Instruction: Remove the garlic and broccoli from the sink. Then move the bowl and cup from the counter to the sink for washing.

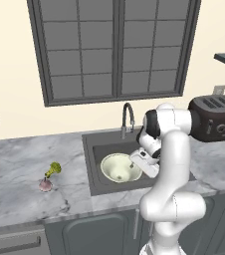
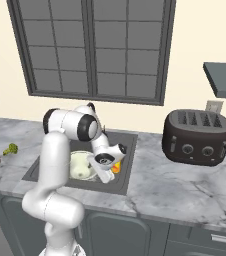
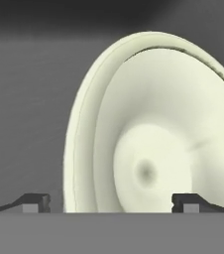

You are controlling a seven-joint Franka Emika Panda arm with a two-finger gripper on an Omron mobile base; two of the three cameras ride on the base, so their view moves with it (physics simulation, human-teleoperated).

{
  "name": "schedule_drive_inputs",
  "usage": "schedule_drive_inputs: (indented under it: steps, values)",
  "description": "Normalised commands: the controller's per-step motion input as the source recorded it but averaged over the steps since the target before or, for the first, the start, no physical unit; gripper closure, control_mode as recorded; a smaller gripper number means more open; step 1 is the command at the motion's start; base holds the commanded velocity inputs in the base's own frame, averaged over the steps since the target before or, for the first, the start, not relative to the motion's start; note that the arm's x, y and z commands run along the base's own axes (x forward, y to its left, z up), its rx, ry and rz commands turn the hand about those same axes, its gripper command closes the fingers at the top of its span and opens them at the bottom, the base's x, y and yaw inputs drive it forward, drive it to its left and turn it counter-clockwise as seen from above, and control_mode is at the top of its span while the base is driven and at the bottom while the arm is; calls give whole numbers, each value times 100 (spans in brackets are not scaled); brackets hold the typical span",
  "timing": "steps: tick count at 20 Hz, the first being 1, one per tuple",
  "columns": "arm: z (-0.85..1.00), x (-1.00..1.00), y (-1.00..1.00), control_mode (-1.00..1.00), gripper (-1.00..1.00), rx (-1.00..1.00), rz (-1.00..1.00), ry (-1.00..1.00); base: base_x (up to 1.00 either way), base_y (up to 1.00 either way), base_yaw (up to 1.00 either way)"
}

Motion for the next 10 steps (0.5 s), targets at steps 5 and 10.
schedule_drive_inputs:
  steps: [5, 10]
  values:
    - [11, 0, -13, -100, -100, 0, 0, 0, 0, 0, 0]
    - [23, 0, -14, -100, -100, 0, 1, 0, 0, 0, 0]
